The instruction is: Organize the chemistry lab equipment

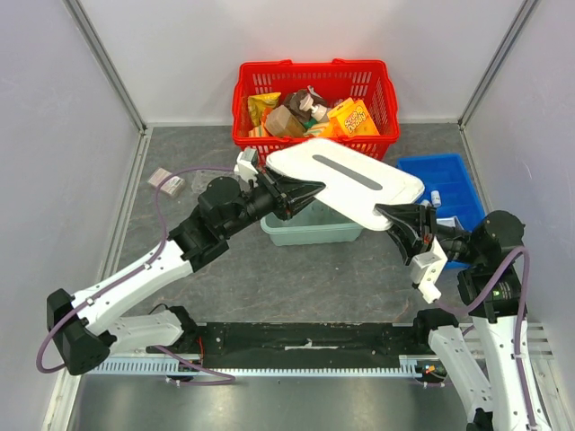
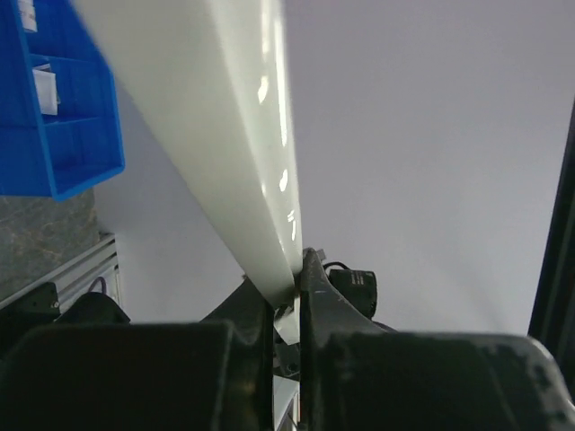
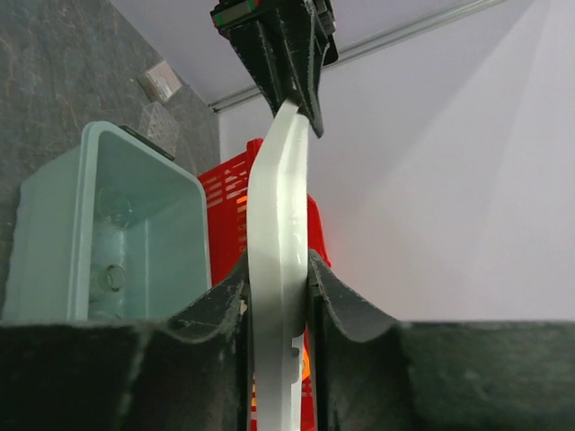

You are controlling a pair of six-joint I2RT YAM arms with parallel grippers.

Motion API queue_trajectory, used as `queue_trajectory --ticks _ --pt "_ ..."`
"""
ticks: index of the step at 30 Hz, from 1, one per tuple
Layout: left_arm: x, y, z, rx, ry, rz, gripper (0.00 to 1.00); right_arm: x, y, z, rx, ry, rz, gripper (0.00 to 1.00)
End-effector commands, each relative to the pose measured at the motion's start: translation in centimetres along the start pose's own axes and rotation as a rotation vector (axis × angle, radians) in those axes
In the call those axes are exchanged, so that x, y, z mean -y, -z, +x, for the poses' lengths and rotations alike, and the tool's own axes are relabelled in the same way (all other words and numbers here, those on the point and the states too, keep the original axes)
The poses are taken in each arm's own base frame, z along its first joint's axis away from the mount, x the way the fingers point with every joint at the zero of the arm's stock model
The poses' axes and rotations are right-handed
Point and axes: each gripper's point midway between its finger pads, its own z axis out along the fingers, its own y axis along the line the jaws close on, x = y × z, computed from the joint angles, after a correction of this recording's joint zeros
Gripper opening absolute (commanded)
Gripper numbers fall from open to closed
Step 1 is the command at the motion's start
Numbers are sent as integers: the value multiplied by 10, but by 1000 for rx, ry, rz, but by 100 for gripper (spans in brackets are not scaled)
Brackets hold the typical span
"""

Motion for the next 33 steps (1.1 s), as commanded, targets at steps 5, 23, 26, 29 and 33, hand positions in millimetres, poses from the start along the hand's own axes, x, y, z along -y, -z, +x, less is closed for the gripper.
queue_trajectory --ticks 5,23,26,29,33 --pt "49 19 -19 97 -185 194 2 -19 -6 -3 61 -232 -93 53" --pt "56 33 -53 216 -484 248 2 51 -38 29 27 -1283 161 98" --pt "52 35 -56 227 -508 239 2 63 -44 49 32 -1453 264 95" --pt "50 43 -62 262 -526 232 2 81 -38 53 83 -1544 427 85" --pt "49 51 -67 303 -545 232 2 85 -27 89 -22 -1796 694 77"
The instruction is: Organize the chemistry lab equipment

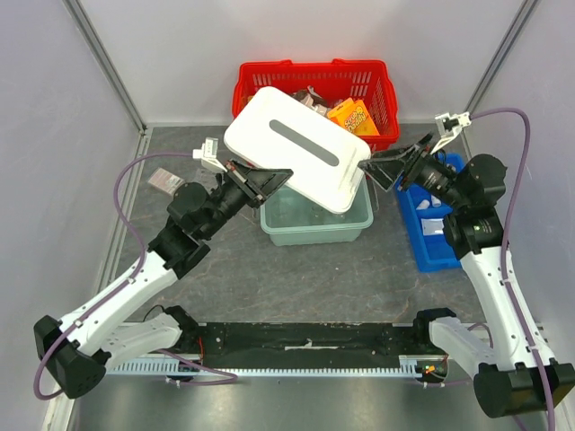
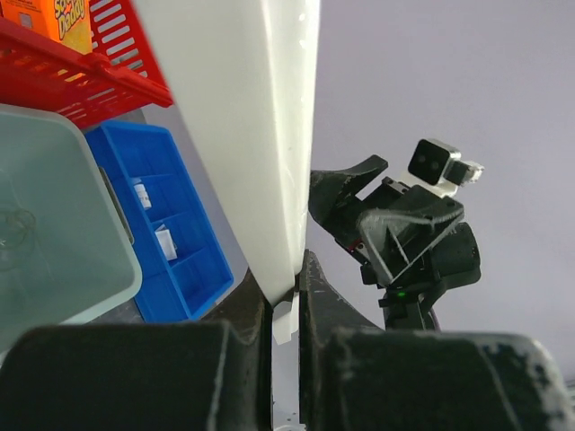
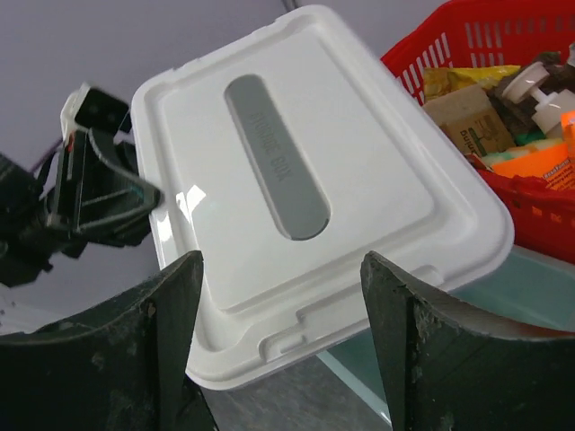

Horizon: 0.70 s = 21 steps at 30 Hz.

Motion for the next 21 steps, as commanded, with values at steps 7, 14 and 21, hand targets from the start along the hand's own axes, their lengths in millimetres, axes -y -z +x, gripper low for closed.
queue_trajectory --ticks 7,14,21 --pt "35 16 -28 123 -95 126 2 44 -12 7 106 -562 219 86" --pt "32 14 -24 115 -75 139 2 37 -22 7 176 -618 90 90" --pt "23 10 -17 97 -52 133 2 25 -38 21 165 -666 1 87"
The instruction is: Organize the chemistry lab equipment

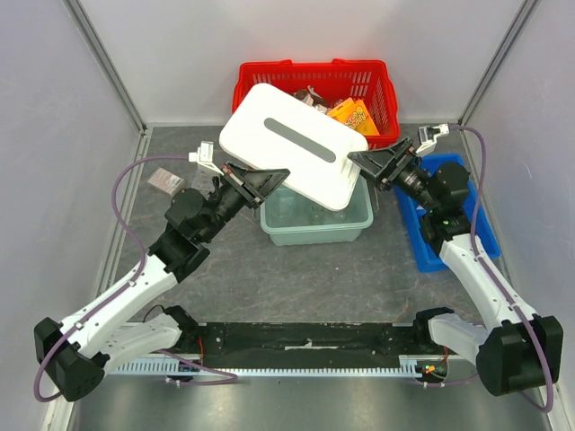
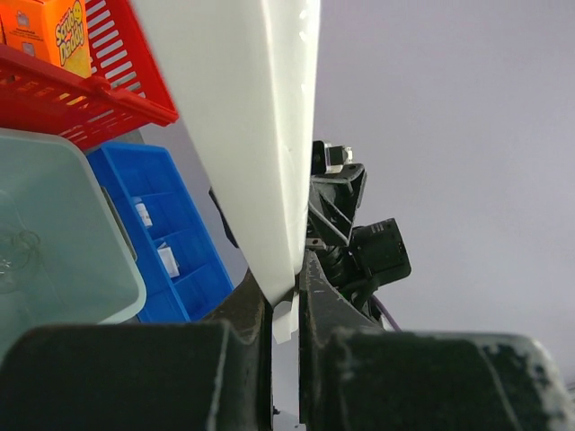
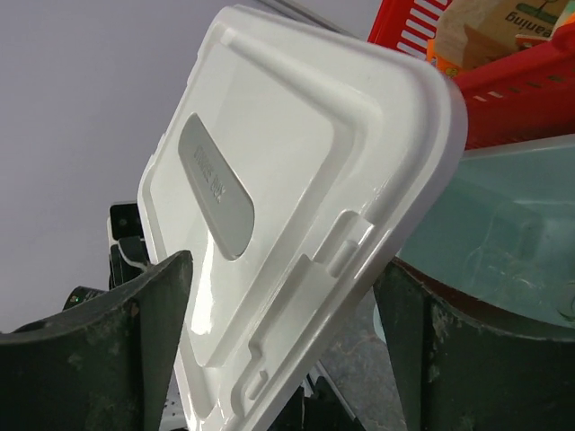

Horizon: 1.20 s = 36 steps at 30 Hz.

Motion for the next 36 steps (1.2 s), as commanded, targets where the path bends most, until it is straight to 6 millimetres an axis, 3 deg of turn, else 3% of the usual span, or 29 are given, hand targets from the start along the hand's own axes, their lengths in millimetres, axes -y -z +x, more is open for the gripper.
queue_trajectory --ticks 1,8,10,13,15,17,19,21,25,28,36 --pt "22 -1 -11 47 -9 97 2 -29 -5 4 12 -13 -150 83" --pt "14 -2 -7 38 5 82 2 -36 -3 -4 81 -40 -189 56" --pt "11 -2 -6 36 5 74 2 -37 -2 -6 98 -46 -187 42" --pt "5 2 -4 25 -11 51 2 -32 0 -10 131 -69 -174 13" --pt "-2 6 -3 22 -26 13 13 -30 0 -10 137 -77 -181 0" --pt "-10 11 -1 15 -48 -21 28 -31 -1 -8 125 -75 -194 0" --pt "-14 19 -1 0 -88 -47 49 -31 -4 -7 100 -49 -186 0" --pt "-19 28 -2 -17 -156 -90 55 -31 -7 -9 74 -9 -172 0" --pt "-50 53 -11 -33 -258 -290 59 -25 -7 -16 5 28 -154 0" --pt "-58 67 -21 -51 -298 -353 60 -22 -4 -24 -52 45 -147 0" --pt "-95 60 -37 -242 -275 -428 54 -21 6 -16 -249 70 -164 0"
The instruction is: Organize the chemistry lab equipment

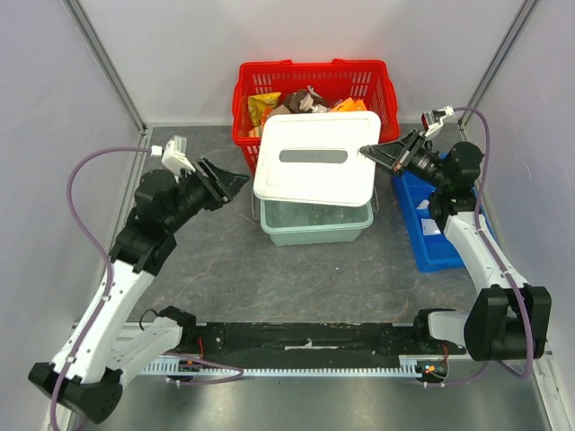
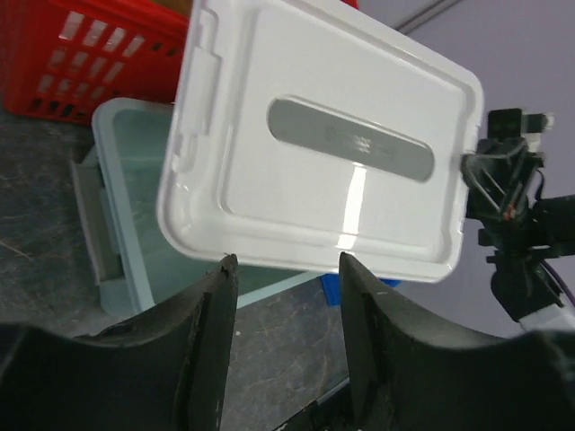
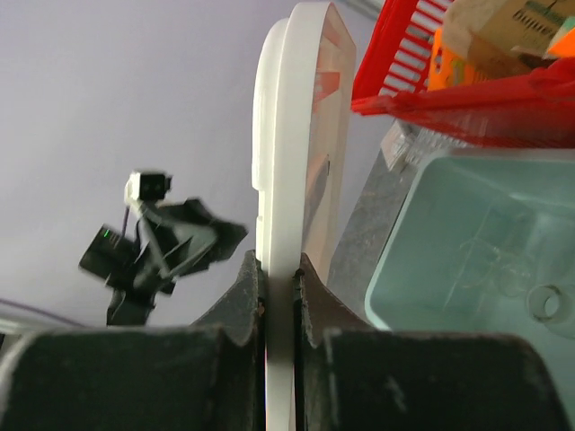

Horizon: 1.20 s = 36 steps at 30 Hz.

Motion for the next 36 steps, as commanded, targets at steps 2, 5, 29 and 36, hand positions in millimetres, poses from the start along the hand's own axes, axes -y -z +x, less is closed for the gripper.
queue_trajectory --ticks 2,5,29,36 --pt "-27 -14 11 -190 -44 2 53 -31 6 17 -178 75 -92 0" --pt "-35 -23 6 -191 -77 -18 52 -22 6 20 -199 59 -60 0" --pt "-72 -73 42 -308 -27 -4 36 57 -13 20 -265 -26 110 0" --pt "-88 -82 58 -344 -9 -19 32 72 -14 18 -262 -12 156 5"
